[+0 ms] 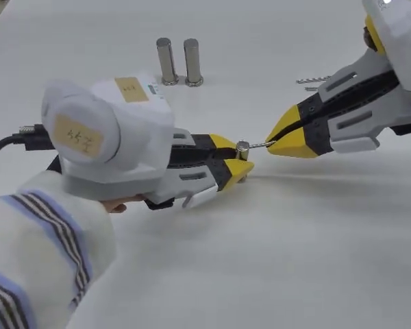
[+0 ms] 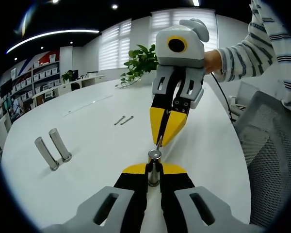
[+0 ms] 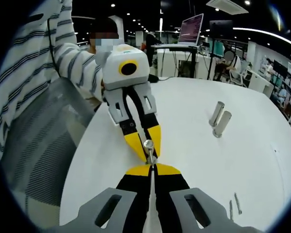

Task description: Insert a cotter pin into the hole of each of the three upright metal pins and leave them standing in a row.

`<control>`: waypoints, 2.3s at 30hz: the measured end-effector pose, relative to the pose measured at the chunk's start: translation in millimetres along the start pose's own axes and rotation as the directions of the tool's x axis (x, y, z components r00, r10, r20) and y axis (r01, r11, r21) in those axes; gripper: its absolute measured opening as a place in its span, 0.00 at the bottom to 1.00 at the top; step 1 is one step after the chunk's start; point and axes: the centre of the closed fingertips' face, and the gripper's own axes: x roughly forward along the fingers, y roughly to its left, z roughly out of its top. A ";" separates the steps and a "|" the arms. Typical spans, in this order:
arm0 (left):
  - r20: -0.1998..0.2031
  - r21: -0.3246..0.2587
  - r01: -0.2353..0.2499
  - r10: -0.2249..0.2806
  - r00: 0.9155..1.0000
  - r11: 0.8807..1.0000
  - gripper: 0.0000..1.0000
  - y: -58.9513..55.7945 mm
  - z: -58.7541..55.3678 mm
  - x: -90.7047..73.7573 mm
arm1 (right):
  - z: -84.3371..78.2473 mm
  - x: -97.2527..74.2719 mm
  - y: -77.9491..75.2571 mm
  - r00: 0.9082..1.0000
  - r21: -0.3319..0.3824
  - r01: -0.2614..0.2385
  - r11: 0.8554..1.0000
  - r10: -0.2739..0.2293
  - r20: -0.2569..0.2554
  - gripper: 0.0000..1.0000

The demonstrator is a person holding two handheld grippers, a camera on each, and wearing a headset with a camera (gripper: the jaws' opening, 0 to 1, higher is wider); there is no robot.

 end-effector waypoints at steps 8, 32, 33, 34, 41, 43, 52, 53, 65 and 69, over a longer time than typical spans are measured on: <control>0.002 0.004 0.019 -0.019 1.000 1.000 0.06 -5.2 0.7 2.3 | 7.2 8.6 7.6 1.000 0.010 -0.021 1.000 0.020 0.013 0.03; 0.003 0.023 0.042 -0.042 0.999 0.999 0.07 -6.1 -0.8 0.3 | 13.2 -2.5 15.9 1.000 0.075 -0.022 0.997 0.020 0.021 0.03; 0.002 0.027 0.044 -0.044 0.999 0.999 0.07 -6.1 -0.7 0.4 | 13.6 -1.7 16.8 0.999 0.072 -0.026 0.997 0.024 0.021 0.03; 0.001 0.028 0.044 -0.044 0.999 0.999 0.07 -6.1 -0.7 0.4 | 14.4 -0.7 17.7 0.999 0.071 -0.027 0.997 0.025 0.023 0.03; -0.001 0.034 0.045 -0.045 0.999 0.998 0.07 -6.1 0.1 1.7 | 14.3 -2.0 16.1 1.000 0.070 -0.014 0.997 0.012 0.025 0.03; 0.000 0.036 0.045 -0.045 0.999 0.998 0.07 -6.2 0.3 2.1 | 14.2 -4.0 15.0 1.000 0.071 -0.002 0.997 0.000 0.030 0.03; -0.001 0.032 0.049 -0.049 0.999 0.998 0.07 -6.8 1.0 3.2 | 21.8 -17.9 14.2 0.979 0.178 0.053 0.983 -0.086 0.185 0.11; -0.001 0.034 0.050 -0.050 0.999 0.998 0.07 -6.9 1.0 3.2 | 22.3 -19.0 14.9 0.976 0.195 0.053 0.979 -0.092 0.198 0.14; 0.002 0.033 0.056 -0.056 0.998 0.998 0.07 0.5 -1.3 -1.1 | 12.1 -17.8 27.5 0.964 0.321 0.082 0.943 -0.157 0.214 0.63; -0.001 0.031 0.057 -0.057 0.998 0.998 0.07 5.1 -2.1 -3.1 | 10.5 -13.1 35.0 0.964 0.382 0.052 0.923 -0.147 0.223 0.76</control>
